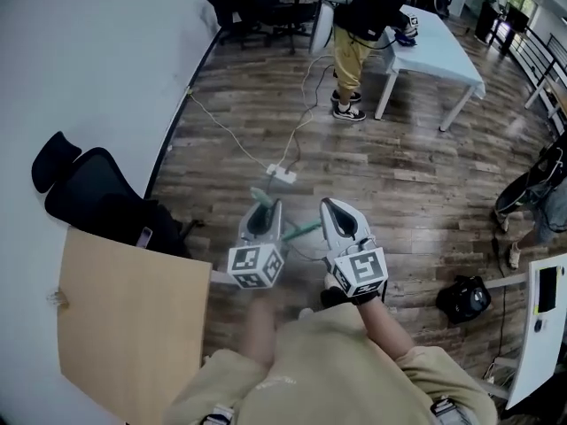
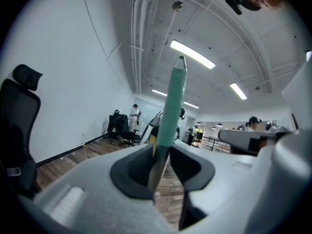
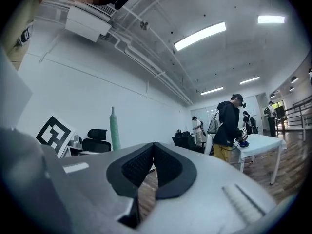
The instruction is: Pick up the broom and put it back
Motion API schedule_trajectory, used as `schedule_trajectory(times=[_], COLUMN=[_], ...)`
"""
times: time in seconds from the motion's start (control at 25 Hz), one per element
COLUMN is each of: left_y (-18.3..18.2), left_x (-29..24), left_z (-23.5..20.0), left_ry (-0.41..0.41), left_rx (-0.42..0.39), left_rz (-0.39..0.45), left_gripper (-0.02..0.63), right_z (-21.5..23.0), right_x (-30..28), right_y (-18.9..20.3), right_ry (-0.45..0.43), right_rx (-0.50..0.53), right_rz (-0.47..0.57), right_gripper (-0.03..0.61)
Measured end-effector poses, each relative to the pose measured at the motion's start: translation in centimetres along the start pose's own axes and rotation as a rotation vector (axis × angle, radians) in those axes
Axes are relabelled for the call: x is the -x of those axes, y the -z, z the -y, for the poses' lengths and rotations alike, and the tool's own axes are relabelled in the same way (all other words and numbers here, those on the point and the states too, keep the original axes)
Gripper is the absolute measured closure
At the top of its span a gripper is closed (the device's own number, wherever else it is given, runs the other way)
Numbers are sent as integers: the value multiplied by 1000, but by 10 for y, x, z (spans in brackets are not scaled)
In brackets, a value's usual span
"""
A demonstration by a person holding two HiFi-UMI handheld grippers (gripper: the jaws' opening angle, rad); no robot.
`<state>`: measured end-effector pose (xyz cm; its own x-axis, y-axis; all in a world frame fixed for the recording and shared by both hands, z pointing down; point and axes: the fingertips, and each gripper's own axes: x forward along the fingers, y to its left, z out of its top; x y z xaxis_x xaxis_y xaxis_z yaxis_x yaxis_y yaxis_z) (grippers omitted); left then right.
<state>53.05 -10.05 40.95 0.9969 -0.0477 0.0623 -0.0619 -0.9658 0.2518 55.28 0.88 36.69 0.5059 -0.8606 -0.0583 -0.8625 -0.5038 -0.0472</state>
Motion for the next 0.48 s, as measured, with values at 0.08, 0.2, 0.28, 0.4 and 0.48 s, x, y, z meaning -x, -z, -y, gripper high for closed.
schedule_trajectory(times=[0.08, 0.2, 0.28, 0.4, 0.48], left_y=[1, -1, -9, -26, -34], left_x=[-23, -53, -81, -123, -144], left_z=[-18, -47, -66, -82, -87], left_ry=[-27, -111, -144, -184, -226], left_rx=[6, 23, 20, -29, -48], left_rz=[-7, 1, -3, -7, 11], left_gripper=[512, 512, 514, 517, 517], right_z=[14, 34, 42, 62, 77], right_x=[-27, -73, -111, -166, -194], right_y=[13, 29, 36, 39, 37], right_ry=[-15, -98, -160, -246, -301], right_rx=[-27, -59, -71, -98, -104], right_rz=[-21, -56, -80, -111, -114], right_gripper=[574, 574, 574, 574, 574])
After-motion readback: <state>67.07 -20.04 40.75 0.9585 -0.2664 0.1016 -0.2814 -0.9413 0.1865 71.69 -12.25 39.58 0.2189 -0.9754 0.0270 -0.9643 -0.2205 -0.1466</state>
